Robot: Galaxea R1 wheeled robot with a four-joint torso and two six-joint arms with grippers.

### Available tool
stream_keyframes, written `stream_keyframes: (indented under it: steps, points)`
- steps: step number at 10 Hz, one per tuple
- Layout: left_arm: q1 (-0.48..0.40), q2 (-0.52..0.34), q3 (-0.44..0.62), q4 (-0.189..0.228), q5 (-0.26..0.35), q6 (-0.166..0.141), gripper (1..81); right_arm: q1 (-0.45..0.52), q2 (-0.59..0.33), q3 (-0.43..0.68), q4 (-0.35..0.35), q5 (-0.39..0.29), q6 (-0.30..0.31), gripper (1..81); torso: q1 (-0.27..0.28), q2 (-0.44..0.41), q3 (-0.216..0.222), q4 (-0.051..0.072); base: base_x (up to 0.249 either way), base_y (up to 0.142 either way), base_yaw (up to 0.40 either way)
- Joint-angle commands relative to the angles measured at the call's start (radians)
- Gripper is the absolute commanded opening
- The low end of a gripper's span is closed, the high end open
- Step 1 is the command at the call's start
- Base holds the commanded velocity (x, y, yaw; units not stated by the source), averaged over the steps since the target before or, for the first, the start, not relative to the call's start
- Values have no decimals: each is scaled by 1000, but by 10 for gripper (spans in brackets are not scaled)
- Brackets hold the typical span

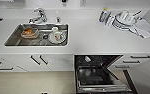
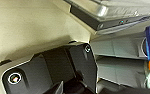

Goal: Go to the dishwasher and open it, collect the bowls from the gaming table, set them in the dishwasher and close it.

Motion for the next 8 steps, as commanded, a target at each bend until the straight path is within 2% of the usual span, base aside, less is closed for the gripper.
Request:
stream_keyframes:
  steps: [1,2,6,7,8]
  points:
    - [292,-57,-192,142,-287,12,811,147,-94,113,50,-67,92,10,0,0,0,0,0,0,0]
    - [370,-25,-303,169,-373,12,811,186,-100,122,52,-95,126,10,0,0,0,0,0,0,0]
    - [591,77,-631,168,-670,2,811,331,-146,174,52,-140,255,10,0,0,0,0,0,0,0]
    - [631,113,-705,168,-724,0,811,372,-146,179,52,-155,281,10,0,0,0,0,0,0,0]
    - [663,148,-761,169,-743,0,811,406,-135,167,53,-164,312,10,0,0,0,0,0,0,0]
